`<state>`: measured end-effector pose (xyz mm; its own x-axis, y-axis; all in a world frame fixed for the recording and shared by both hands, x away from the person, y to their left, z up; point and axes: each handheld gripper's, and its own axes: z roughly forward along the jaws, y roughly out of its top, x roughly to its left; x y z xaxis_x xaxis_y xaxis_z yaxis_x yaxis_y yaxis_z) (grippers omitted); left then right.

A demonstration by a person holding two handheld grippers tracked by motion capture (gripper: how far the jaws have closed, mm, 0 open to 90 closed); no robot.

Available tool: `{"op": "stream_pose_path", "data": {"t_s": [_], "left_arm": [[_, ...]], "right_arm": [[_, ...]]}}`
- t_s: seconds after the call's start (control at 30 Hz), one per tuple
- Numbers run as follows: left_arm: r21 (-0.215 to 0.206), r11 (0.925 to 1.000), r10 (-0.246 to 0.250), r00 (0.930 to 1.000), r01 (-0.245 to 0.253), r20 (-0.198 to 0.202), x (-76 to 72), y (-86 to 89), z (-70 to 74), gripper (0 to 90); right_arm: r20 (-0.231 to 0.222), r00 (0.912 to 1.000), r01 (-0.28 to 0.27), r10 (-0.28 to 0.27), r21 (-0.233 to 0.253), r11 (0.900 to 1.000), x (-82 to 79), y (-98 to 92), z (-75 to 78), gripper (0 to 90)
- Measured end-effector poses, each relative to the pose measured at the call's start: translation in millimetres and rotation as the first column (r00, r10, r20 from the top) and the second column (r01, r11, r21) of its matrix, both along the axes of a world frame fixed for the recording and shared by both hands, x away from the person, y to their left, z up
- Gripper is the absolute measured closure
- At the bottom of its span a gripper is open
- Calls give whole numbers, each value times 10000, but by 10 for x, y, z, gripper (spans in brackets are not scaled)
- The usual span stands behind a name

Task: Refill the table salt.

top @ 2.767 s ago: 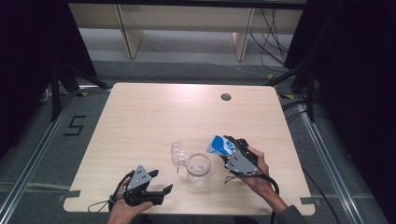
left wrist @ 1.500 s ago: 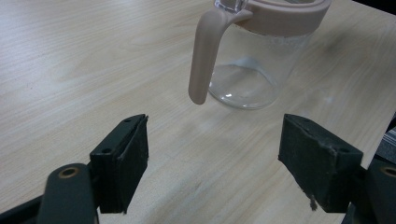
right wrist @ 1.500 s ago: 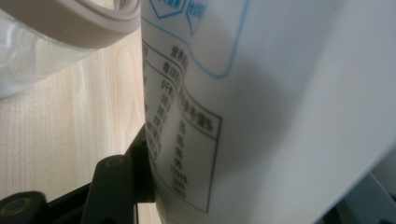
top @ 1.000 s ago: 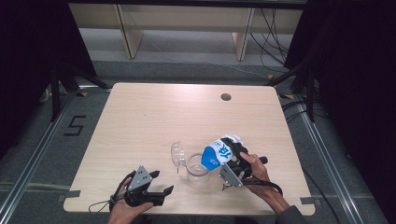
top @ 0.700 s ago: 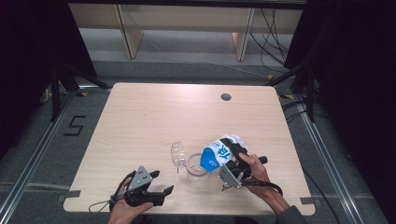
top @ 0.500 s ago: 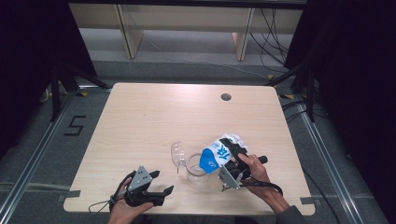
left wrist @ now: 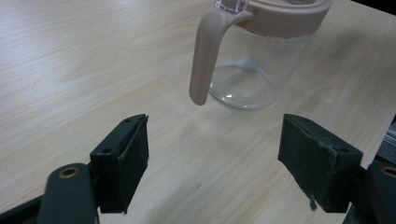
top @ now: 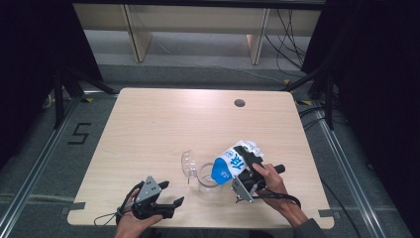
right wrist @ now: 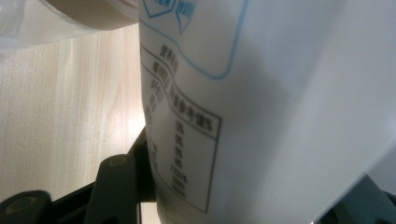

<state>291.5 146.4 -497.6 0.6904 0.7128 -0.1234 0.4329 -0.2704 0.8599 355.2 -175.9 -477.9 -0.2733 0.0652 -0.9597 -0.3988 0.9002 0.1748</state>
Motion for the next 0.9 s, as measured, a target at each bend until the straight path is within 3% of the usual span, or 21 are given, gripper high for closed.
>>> {"op": "stream_pose_path", "data": {"t_s": [0.13, 0.17, 0.27, 0.43, 0.47, 0.5, 0.57, 0.6, 0.63, 0.73, 0.77, 0.9], "left_arm": [[161, 9998, -91, 9999, 90, 90, 0, 9, 8, 240], [118, 9999, -77, 10000, 76, 47, 0, 8, 6, 240], [107, 9999, -35, 10000, 34, 25, 0, 9, 5, 240], [85, 10000, -23, 10000, 23, 32, 0, 5, 5, 240], [156, 9999, -64, 9999, 63, 91, 1, 10, 7, 240], [120, 9999, -44, 10000, 43, 55, 0, 8, 6, 240], [28, 10000, -1, 10000, 1, 25, 1, 2, 3, 240], [152, 9999, -53, 10000, 52, 76, 2, 12, 7, 240], [202, 9998, -60, 9999, 57, 122, 0, 13, 11, 240], [107, 9999, 0, 10000, 0, 30, 0, 9, 7, 241], [151, 9999, 25, 10000, -25, 29, -3, 10, 9, 240], [173, 9998, -51, 9999, 50, 87, 3, 13, 10, 240]], "right_arm": [[129, 9999, -1, 2, -79, 10000, 1, 4, 0, 462], [410, 9990, -142, 167, -611, 9980, 1, 13, 43, 465], [299, 9995, -69, 81, -419, 9991, 2, 14, 27, 466], [398, 9992, -81, 105, -588, 9982, 3, 11, 35, 466], [103, 9999, 40, -39, -140, 9999, -3, 7, -13, 466], [52, 9999, 97, -96, -121, 9999, -11, 5, -22, 466], [226, 9996, -145, 150, -242, 9996, 0, 16, -15, 467], [414, 9990, -146, 168, -523, 9985, -5, 21, 6, 467], [249, 9997, -33, 41, -309, 9995, -18, 20, -18, 467], [304, 9995, -67, 78, -392, 9992, -22, 26, -21, 470], [528, 9983, -207, 249, -786, 9967, -15, 34, 10, 471], [654, 9974, -255, 318, -957, 9951, -13, 33, 9, 470]]}}
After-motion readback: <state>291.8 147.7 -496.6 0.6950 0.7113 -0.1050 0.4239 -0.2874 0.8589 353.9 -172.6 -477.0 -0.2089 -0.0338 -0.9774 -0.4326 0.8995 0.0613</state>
